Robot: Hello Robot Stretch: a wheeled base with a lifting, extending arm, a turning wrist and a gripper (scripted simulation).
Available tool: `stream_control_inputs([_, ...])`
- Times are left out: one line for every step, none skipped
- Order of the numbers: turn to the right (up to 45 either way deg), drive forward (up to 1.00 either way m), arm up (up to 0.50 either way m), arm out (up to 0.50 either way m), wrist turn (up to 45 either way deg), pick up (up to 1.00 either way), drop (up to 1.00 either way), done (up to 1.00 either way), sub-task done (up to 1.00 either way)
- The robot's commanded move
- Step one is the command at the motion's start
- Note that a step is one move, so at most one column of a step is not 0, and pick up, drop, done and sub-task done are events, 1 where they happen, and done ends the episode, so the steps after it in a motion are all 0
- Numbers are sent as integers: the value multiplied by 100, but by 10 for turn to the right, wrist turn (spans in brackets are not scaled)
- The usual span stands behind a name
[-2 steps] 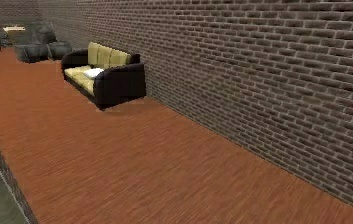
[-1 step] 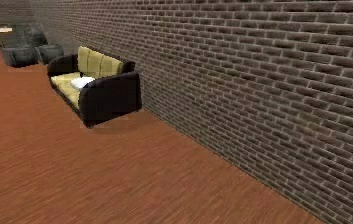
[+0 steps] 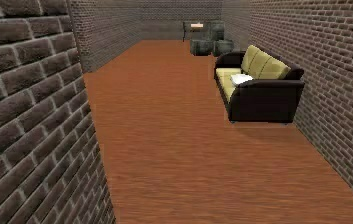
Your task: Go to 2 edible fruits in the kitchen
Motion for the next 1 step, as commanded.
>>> stream_control_inputs([0, 90, 0, 0, 0, 0, 0, 0, 0])
